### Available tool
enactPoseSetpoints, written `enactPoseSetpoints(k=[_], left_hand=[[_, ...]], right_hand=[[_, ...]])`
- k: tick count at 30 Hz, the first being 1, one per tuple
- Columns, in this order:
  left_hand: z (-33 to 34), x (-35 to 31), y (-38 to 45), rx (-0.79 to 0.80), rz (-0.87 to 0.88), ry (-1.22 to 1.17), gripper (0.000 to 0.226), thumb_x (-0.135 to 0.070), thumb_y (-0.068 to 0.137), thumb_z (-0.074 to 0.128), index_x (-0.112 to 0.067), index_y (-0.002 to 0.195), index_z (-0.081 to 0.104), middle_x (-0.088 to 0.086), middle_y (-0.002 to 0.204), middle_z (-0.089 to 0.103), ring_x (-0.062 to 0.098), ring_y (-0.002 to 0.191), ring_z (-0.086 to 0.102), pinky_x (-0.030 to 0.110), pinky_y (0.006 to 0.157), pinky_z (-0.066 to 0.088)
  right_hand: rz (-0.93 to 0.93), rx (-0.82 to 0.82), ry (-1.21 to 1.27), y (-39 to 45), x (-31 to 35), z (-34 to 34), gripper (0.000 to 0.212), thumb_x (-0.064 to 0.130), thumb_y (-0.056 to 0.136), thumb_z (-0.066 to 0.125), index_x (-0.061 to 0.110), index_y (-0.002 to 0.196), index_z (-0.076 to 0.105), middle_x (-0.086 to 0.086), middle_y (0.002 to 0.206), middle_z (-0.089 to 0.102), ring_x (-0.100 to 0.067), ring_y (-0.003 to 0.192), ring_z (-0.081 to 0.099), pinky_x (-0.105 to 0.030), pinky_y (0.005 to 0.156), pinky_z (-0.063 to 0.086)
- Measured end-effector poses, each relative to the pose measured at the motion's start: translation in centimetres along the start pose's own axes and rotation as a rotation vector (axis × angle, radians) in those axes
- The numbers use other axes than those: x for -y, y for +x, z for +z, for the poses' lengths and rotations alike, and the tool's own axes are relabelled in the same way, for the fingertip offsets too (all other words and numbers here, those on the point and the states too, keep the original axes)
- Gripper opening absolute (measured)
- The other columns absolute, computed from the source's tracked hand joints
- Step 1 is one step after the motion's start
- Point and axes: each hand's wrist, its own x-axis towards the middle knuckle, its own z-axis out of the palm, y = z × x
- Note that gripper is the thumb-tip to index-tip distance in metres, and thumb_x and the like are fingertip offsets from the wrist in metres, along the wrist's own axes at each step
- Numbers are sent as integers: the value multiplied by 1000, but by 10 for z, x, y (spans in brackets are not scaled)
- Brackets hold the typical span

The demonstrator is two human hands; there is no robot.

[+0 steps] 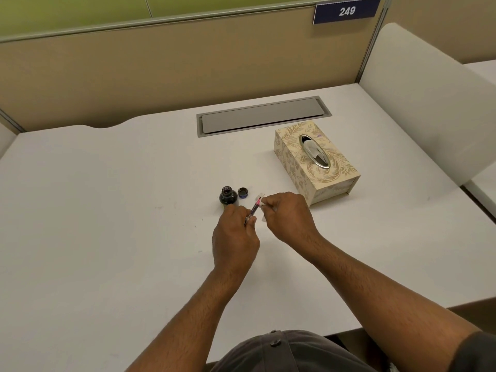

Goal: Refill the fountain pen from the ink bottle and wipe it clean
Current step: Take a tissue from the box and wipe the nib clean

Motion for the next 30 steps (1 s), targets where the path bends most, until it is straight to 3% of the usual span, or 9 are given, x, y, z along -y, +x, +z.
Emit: enactPoseSetpoints(k=[5,9,14,17,19,21,24,28,30], left_hand=[[0,1,-1,-56,173,147,14,-1,82,68,-9,77,56,5,83,57,21,68,52,35,53,46],[-1,4,1,-115,304,267,19,6,73,72,-7,76,59,8,76,57,23,62,51,34,49,45],[-2,5,5,-156,381,341,28,14,63,73,-7,72,58,9,72,54,23,57,44,32,50,39],[-3,7,6,-172,399,368,29,15,61,72,-7,72,59,9,73,54,24,57,43,32,52,38],[-4,9,5,-169,390,363,26,14,65,72,-8,73,59,8,74,54,24,59,44,32,53,38],[-4,10,3,-157,350,300,20,8,73,71,-8,77,60,7,76,54,23,62,47,33,53,41],[-4,7,0,-143,221,88,12,-1,81,68,-8,82,59,0,82,54,20,71,53,31,59,46],[-7,-3,1,-97,59,-152,11,-8,84,69,-9,84,58,-5,85,55,11,73,55,7,65,41],[-8,-6,2,-86,54,-176,12,-10,84,69,-10,84,57,-4,85,56,11,74,56,7,65,41]], right_hand=[[77,35,94,0,1,-1,22,21,94,59,8,88,76,-4,81,75,-10,65,65,-18,57,45],[155,54,281,3,-1,-7,16,16,91,63,10,92,77,0,83,73,0,61,58,-17,62,48],[366,123,700,7,-8,-5,15,8,84,69,19,78,76,-3,88,74,-19,85,65,-32,72,51],[488,176,1115,11,-9,-10,11,-2,87,62,3,93,71,-12,90,72,-20,81,67,-25,69,56],[538,151,1378,14,-10,-17,12,-4,91,57,0,95,67,-12,90,71,-16,76,68,-22,65,58],[555,119,1454,18,-14,-22,13,-3,92,56,2,96,67,-11,92,71,-16,77,68,-20,66,59],[580,142,1484,20,-18,-25,14,-3,94,53,2,97,66,-12,96,70,-17,81,67,-20,64,59],[543,175,1450,17,-17,-24,14,-3,93,55,4,97,66,-12,98,71,-18,84,68,-21,66,59],[544,159,1384,15,-17,-22,13,-1,91,60,7,98,67,-10,96,73,-20,83,69,-25,65,59]])
